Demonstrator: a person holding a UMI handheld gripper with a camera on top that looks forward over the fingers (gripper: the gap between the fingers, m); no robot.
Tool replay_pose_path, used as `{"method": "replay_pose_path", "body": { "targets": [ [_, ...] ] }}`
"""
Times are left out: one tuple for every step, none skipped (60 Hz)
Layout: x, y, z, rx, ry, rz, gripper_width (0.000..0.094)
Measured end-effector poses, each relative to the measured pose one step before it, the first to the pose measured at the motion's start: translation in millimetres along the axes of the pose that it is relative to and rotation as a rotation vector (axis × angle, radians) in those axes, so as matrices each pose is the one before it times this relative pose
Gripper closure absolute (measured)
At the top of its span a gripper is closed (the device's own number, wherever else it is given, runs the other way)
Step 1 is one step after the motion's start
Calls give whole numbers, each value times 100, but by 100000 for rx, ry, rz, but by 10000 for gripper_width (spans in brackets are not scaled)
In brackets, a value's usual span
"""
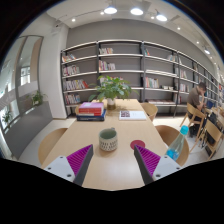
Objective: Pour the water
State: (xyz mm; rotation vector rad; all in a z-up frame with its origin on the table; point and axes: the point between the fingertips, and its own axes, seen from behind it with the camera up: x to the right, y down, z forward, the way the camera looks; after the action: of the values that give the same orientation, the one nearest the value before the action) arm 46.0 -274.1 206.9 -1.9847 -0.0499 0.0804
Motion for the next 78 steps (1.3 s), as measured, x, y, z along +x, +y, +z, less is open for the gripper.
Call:
{"method": "replay_pose_path", "body": {
  "targets": [
    [375,89,-36,-54,1190,675,95],
    [462,116,-47,-33,1224,541,94],
    [520,123,-41,101,1136,357,94],
    [597,154,-72,158,1069,220,95],
    [714,198,-75,108,1080,133,95],
    [1207,534,-29,92,1142,149,94],
    [1027,438,13,80,1372,145,94],
    [1047,415,9,133,1432,167,93],
    [1271,835,462,500,1145,138,92],
    [839,338,-27,119,1326,260,94],
    [926,284,63,230,1257,211,92],
    [946,245,-11,316,1240,149,93],
    [1016,224,91,448,1245,84,93],
    [1004,242,54,425,1162,94,94],
    [786,-235,-540,-10,1209,110,95],
    [767,587,629,728,1008,157,95],
    [900,207,130,606,1040,198,99],
    [854,182,162,587,791,262,103],
    [798,260,238,215,751,250,109],
    [760,343,351,-222,727,52,108],
    [676,464,359,-498,605,-118,106],
    [716,423,395,-433,693,12,105],
    [637,327,399,-371,666,90,105],
    [573,308,456,-332,518,-9,107],
    [-78,-779,-364,-720,603,-158,108],
    [281,650,867,241,221,3,109],
    [458,83,434,175,313,-45,108],
    [385,40,468,474,427,58,107],
    [386,-16,504,510,391,37,106],
    [321,-49,485,366,272,124,109],
    [275,-3,531,215,116,233,107],
    [195,-3,509,144,-20,299,108],
    [-200,-611,805,-48,78,149,108],
    [651,153,-89,335,-190,33,108],
    [168,0,512,251,59,-61,110],
    [190,-9,429,415,82,-32,108],
    [143,-54,448,552,65,35,110],
    [67,-39,503,544,-202,-20,112],
    [-4,-55,467,500,-505,-78,116],
    [-373,-439,824,226,-708,-114,120],
    [363,80,139,437,-708,-13,125],
    [17,84,357,419,-432,18,128],
    [98,71,370,369,-97,-8,128],
    [126,51,393,425,155,-54,130],
    [168,18,349,621,304,-13,131],
    [151,-21,311,800,325,212,137],
    [-617,-202,849,698,212,319,146],
    [-90,86,310,617,-342,283,157],
    [-119,171,334,247,-660,155,171],
    [-66,220,268,-164,-609,147,185],
    [-90,292,286,-456,-535,135,199],
    [72,208,149,-288,12,117,206],
    [168,-10,169,652,488,23,225],
    [106,-47,118,1014,251,198,250],
    [-23,-153,218,1632,315,193,284],
    [100,-214,205,1215,108,74,293],
    [-14,-76,-48,977,-418,181,374],
    [-36,-74,-80,742,-480,633,376],
    [40,-84,-62,724,-22,510,380],
    [84,-69,-29,595,406,136,394],
    [49,-25,-32,364,415,-181,404],
    [10,-26,-10,399,295,-484,420],
    [-140,130,205,529,388,-856,426],
    [-9,-115,31,939,160,-704,443],
    [-11,-10,7,604,14,-130,445],
    [37,-65,21,782,238,225,465],
    [103,-103,97,578,552,303,467],
    [-6,-86,96,276,23,211,485],
    [50,-67,89,221,349,-333,486],
    [-115,255,-490,174,80,-289,498],
    [-57,-58,318,-72,312,-368,506],
    [-36,25,118,-10,244,-368,507],
    [-69,2,87,-95,-60,-431,507],
    [-48,-11,95,-174,-88,-720,507],
    [-36,-52,92,-327,4,-771,507],
    [-28,-5,76,-519,110,-594,506],
    [18,67,-229,-375,221,-395,506],
    [-210,-7,66,-444,244,-794,508]
  ]
}}
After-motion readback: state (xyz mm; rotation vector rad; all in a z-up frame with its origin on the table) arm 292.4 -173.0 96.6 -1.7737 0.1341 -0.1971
